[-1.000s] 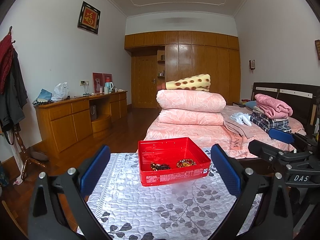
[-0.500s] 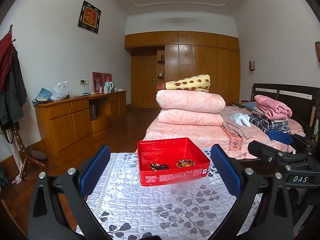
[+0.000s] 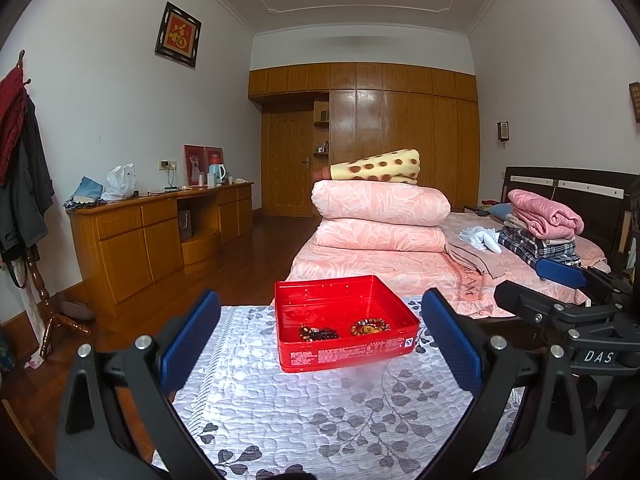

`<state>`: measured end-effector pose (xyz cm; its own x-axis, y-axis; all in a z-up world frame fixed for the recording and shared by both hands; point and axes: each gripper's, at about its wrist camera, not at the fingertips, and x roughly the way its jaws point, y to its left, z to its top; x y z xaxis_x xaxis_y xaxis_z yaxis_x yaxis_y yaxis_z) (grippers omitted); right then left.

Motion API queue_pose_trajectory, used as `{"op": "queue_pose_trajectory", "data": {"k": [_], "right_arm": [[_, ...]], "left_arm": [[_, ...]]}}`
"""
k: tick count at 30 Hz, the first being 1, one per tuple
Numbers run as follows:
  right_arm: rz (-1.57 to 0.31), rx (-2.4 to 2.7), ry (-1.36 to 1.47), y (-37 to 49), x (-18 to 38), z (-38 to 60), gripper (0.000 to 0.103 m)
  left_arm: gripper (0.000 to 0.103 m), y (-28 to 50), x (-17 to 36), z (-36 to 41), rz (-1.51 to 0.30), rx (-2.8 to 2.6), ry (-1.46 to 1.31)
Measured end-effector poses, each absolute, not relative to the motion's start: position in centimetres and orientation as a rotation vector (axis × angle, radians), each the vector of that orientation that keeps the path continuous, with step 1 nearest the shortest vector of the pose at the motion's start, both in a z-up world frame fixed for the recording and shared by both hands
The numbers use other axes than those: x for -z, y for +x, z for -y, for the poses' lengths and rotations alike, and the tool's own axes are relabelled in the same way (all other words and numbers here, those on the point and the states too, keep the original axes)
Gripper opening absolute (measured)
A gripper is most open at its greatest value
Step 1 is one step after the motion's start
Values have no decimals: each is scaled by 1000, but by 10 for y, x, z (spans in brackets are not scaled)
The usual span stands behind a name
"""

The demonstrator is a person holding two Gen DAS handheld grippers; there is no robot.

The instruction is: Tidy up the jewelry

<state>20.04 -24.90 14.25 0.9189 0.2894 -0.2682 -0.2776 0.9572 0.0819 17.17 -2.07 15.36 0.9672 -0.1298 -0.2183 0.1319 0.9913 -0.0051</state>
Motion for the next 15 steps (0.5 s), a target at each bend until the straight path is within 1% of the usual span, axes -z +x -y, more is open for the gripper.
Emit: {"op": "queue_pose_trajectory", "data": {"k": [15], "right_arm": [[-289, -286, 42, 202, -138, 256, 97]], "left_arm": [[97, 174, -154, 20, -228, 141, -6]]}}
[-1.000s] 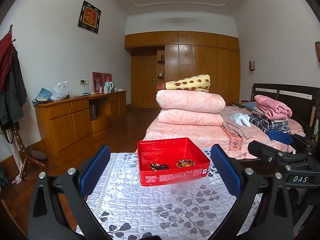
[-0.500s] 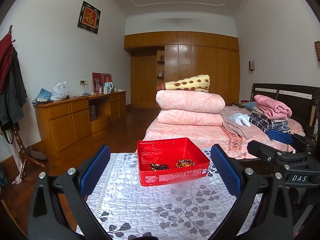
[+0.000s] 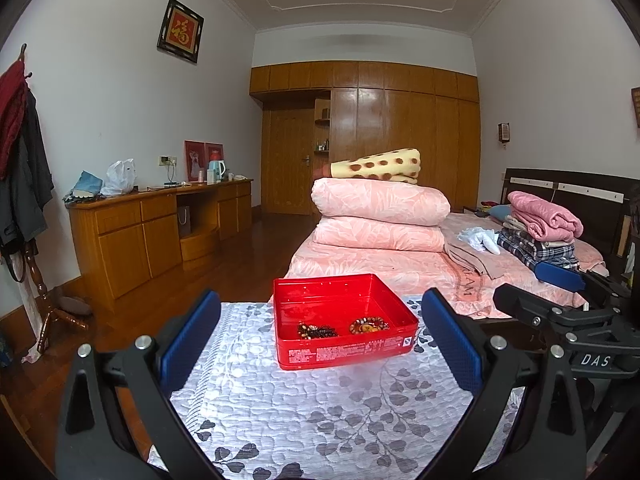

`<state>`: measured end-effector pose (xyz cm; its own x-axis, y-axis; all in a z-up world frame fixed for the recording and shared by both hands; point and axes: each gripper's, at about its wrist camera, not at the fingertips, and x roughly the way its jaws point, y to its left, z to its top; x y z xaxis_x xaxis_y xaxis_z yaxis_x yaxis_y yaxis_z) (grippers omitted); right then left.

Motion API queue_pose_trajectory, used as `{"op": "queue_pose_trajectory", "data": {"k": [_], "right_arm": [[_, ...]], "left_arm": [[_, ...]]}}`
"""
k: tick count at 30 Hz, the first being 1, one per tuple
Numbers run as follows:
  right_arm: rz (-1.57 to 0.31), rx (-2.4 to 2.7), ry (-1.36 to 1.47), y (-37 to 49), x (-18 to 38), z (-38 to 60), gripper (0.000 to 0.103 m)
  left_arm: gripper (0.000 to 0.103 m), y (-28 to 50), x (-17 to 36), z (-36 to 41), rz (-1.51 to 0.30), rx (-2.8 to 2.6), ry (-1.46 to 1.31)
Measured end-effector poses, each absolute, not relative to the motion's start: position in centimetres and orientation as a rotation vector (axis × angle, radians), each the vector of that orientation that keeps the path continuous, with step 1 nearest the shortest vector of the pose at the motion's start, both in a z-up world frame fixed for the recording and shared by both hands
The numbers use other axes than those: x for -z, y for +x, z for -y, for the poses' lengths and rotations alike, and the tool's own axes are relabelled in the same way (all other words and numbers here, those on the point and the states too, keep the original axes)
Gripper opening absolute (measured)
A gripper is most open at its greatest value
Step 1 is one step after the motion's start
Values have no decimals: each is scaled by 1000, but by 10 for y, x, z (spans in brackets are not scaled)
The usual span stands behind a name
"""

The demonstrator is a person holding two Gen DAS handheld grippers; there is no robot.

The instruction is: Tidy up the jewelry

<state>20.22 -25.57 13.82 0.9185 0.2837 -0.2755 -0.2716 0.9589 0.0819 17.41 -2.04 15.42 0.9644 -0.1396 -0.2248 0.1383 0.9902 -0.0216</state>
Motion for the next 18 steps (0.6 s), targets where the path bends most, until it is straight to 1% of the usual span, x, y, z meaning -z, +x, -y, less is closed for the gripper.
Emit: {"op": "queue_pose_trajectory", "data": {"k": [18], "right_arm": [[-294, -280, 43, 206, -137, 257, 97]], "left_arm": [[97, 173, -153, 19, -235, 145, -15]]}}
